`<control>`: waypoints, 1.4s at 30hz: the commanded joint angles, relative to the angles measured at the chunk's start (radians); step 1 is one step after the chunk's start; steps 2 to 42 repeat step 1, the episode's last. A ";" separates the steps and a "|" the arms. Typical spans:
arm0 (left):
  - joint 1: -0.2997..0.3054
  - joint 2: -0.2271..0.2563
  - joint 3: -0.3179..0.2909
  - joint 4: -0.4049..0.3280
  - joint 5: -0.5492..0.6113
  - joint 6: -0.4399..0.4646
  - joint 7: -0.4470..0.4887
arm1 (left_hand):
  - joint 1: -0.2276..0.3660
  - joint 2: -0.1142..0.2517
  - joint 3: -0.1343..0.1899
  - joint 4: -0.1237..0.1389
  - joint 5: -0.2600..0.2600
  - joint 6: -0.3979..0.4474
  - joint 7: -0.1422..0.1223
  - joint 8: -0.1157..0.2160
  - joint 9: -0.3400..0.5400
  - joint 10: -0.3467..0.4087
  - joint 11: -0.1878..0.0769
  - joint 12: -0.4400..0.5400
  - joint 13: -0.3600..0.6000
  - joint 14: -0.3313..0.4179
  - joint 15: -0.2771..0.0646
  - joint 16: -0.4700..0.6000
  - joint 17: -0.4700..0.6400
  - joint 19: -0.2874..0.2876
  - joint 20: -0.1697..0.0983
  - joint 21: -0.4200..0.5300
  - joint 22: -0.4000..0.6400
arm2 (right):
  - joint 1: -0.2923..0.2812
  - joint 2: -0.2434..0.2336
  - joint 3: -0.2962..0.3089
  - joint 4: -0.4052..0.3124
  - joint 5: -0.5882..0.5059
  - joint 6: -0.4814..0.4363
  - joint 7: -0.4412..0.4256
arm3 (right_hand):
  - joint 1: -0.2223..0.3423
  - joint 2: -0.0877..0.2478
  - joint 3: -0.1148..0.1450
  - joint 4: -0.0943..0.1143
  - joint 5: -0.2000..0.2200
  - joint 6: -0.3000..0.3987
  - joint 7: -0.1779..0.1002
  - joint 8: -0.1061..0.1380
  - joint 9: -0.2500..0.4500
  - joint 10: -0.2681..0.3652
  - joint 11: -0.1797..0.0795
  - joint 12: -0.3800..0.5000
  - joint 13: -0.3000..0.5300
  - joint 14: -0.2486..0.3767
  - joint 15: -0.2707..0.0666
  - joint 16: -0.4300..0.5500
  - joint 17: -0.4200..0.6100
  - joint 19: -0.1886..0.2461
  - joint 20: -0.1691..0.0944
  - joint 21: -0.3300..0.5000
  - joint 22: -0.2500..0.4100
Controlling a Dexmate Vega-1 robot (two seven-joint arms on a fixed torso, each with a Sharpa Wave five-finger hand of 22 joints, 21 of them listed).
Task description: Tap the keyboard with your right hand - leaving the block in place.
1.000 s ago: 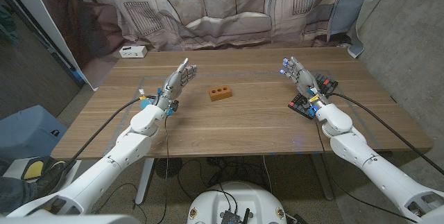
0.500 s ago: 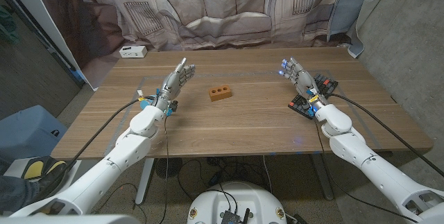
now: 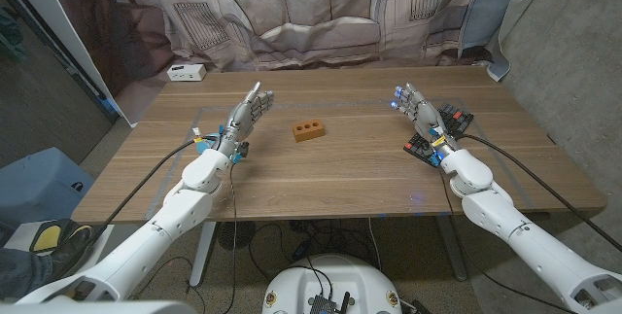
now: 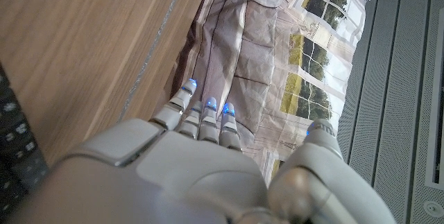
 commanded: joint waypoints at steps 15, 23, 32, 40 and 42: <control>-0.016 0.021 -0.005 0.029 -0.032 -0.001 -0.072 | 0.000 0.012 0.003 -0.006 -0.003 0.000 -0.001 -0.002 0.004 0.008 -0.002 -0.002 0.003 0.004 0.002 -0.003 0.002 0.008 0.004 0.001 0.006 | -0.038 -0.005 0.002 -0.078 -0.041 -0.025 -0.072 | 0.000 -0.005 0.000 -0.003 0.002 0.008 -0.002 0.001 0.002 0.012 -0.002 -0.003 0.002 0.012 -0.001 -0.002 0.002 0.006 0.002 -0.004 0.002; -0.016 0.021 -0.005 0.029 -0.032 -0.001 -0.072 | 0.000 0.012 0.003 -0.006 -0.003 0.000 -0.001 -0.002 0.004 0.008 -0.002 -0.002 0.003 0.004 0.002 -0.003 0.002 0.008 0.004 0.001 0.006 | -0.038 -0.005 0.002 -0.078 -0.041 -0.025 -0.072 | 0.000 -0.005 0.000 -0.003 0.002 0.008 -0.002 0.001 0.002 0.012 -0.002 -0.003 0.002 0.012 -0.001 -0.002 0.002 0.006 0.002 -0.004 0.002; -0.016 0.021 -0.005 0.029 -0.032 -0.001 -0.072 | 0.000 0.012 0.003 -0.006 -0.003 0.000 -0.001 -0.002 0.004 0.008 -0.002 -0.002 0.003 0.004 0.002 -0.003 0.002 0.008 0.004 0.001 0.006 | -0.038 -0.005 0.002 -0.078 -0.041 -0.025 -0.072 | 0.000 -0.005 0.000 -0.003 0.002 0.008 -0.002 0.001 0.002 0.012 -0.002 -0.003 0.002 0.012 -0.001 -0.002 0.002 0.006 0.002 -0.004 0.002; -0.016 0.021 -0.005 0.029 -0.032 -0.001 -0.072 | 0.000 0.012 0.003 -0.006 -0.003 0.000 -0.001 -0.002 0.004 0.008 -0.002 -0.002 0.003 0.004 0.002 -0.003 0.002 0.008 0.004 0.001 0.006 | -0.038 -0.005 0.002 -0.078 -0.041 -0.025 -0.072 | 0.000 -0.005 0.000 -0.003 0.002 0.008 -0.002 0.001 0.002 0.012 -0.002 -0.003 0.002 0.012 -0.001 -0.002 0.002 0.006 0.002 -0.004 0.002; -0.016 0.021 -0.005 0.029 -0.032 -0.001 -0.072 | 0.000 0.012 0.003 -0.006 -0.003 0.000 -0.001 -0.002 0.004 0.008 -0.002 -0.002 0.003 0.004 0.002 -0.003 0.002 0.008 0.004 0.001 0.006 | -0.038 -0.005 0.002 -0.078 -0.041 -0.025 -0.072 | 0.000 -0.005 0.000 -0.003 0.002 0.008 -0.002 0.001 0.002 0.012 -0.002 -0.003 0.002 0.012 -0.001 -0.002 0.002 0.006 0.002 -0.004 0.002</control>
